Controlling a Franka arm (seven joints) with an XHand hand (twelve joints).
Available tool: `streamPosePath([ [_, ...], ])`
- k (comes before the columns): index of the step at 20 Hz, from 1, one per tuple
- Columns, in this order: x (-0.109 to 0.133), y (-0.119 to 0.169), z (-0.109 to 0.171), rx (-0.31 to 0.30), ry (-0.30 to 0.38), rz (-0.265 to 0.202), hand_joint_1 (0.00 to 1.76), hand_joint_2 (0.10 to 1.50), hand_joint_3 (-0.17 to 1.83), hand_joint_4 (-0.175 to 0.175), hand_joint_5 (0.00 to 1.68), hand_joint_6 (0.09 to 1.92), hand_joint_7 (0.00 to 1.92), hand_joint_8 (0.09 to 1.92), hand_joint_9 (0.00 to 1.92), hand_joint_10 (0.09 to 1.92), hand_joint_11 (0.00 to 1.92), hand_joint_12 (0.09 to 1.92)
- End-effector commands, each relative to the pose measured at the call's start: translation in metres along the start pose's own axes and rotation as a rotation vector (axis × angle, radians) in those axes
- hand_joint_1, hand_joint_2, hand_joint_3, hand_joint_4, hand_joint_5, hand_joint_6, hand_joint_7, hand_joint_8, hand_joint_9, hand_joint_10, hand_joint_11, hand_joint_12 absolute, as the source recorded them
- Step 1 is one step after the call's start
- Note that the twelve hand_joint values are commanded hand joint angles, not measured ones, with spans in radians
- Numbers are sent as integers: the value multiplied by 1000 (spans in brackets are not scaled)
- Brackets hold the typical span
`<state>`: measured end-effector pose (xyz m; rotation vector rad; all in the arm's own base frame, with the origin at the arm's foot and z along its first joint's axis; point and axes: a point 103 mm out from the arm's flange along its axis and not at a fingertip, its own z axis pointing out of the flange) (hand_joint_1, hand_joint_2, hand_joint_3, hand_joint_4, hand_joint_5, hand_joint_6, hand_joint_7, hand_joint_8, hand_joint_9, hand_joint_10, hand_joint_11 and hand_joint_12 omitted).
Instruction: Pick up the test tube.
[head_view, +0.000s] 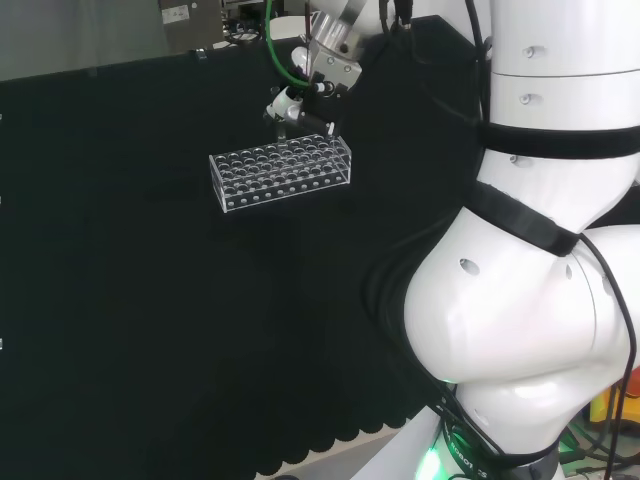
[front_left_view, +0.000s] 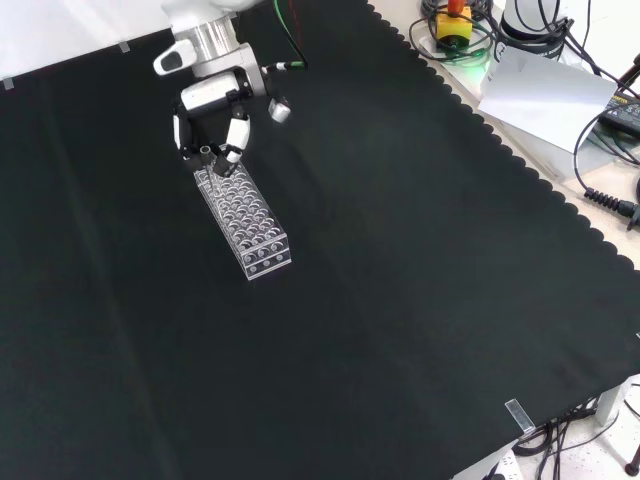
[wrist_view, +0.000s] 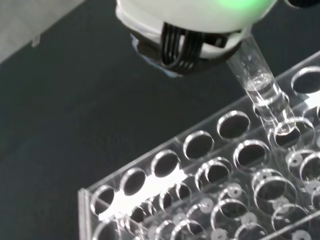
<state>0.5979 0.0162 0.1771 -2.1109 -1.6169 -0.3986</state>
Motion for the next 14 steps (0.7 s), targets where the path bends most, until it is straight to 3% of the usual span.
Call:
streamPosePath([
  [1, 3, -7, -16, -9, 56, 8, 1323, 657, 594, -175, 1349, 465, 1408, 446, 1583, 372, 1184, 925],
  [5, 8, -11, -32, -22, 81, 8, 1421, 666, 542, -175, 1347, 439, 1468, 403, 1356, 433, 1172, 920],
  [14, 27, -24, -76, -55, 114, -5, 1431, 667, 538, -175, 1348, 436, 1474, 399, 1333, 444, 1167, 919],
])
